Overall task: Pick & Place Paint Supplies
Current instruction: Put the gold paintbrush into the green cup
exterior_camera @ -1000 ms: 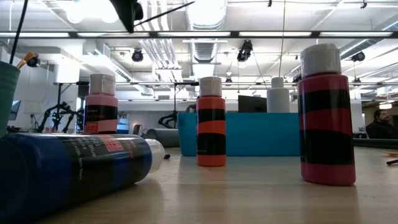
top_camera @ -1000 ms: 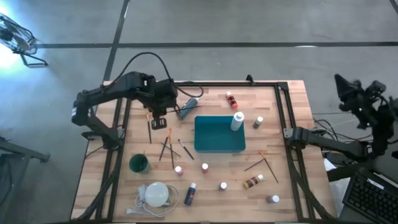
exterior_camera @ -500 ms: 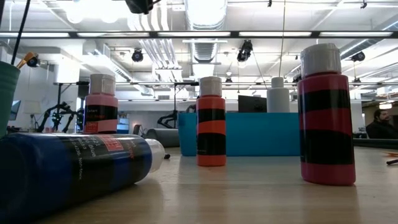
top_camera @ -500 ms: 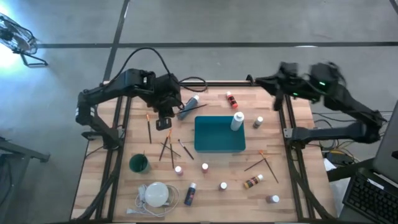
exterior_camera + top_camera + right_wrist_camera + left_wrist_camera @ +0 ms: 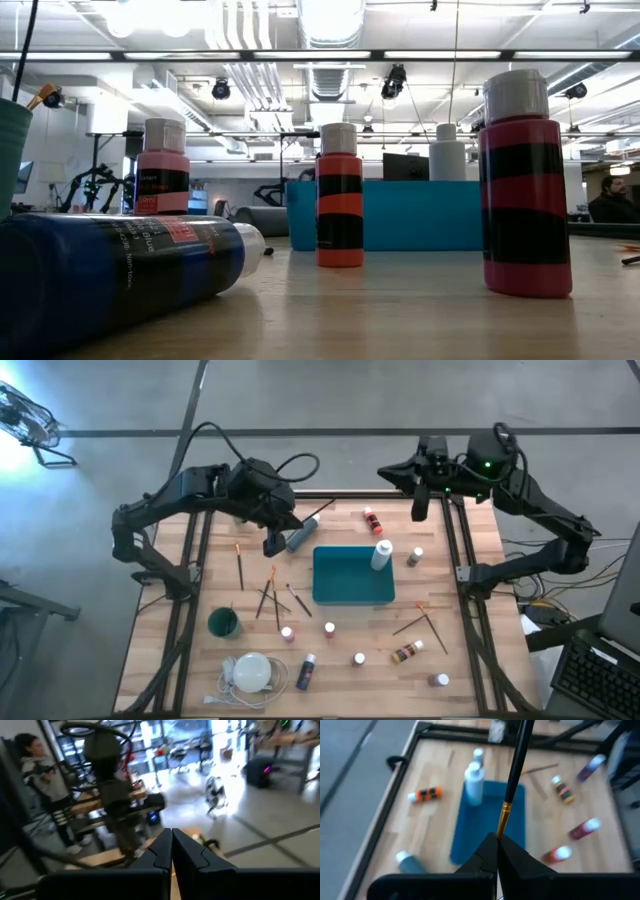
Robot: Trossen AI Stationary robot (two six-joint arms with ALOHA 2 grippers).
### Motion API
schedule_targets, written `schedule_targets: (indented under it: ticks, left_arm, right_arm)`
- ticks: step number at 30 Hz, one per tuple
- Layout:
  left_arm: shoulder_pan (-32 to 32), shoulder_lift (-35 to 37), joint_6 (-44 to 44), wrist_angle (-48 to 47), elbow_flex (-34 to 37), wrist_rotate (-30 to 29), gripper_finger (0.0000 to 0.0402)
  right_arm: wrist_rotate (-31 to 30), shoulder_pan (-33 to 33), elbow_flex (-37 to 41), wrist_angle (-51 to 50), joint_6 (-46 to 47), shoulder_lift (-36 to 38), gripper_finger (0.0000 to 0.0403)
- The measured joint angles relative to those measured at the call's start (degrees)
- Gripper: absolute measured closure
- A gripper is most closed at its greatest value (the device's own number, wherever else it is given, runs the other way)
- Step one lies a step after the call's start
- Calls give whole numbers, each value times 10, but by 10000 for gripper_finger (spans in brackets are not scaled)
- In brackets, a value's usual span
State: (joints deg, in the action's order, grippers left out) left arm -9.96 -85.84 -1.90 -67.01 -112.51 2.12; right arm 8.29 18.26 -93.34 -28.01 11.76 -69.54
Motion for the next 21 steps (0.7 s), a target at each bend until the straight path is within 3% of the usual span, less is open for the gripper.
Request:
schedule_targets:
  ticks: [3,8,13,21]
  left_arm:
    - [-1,-3,-14,-68,0,-20,401]
    - [-9,-15,19,-157,0,-3,401]
    - [-8,-34,46,-219,1,3,401]
    - [-8,-41,48,-218,1,4,401]
  right_arm:
    - [20,0,-39,-48,10,-21,394]
    - [41,-5,-119,-127,2,-83,381]
    - [45,-8,-204,-230,-9,-168,331]
    - [83,-32,-329,-331,-62,-292,259]
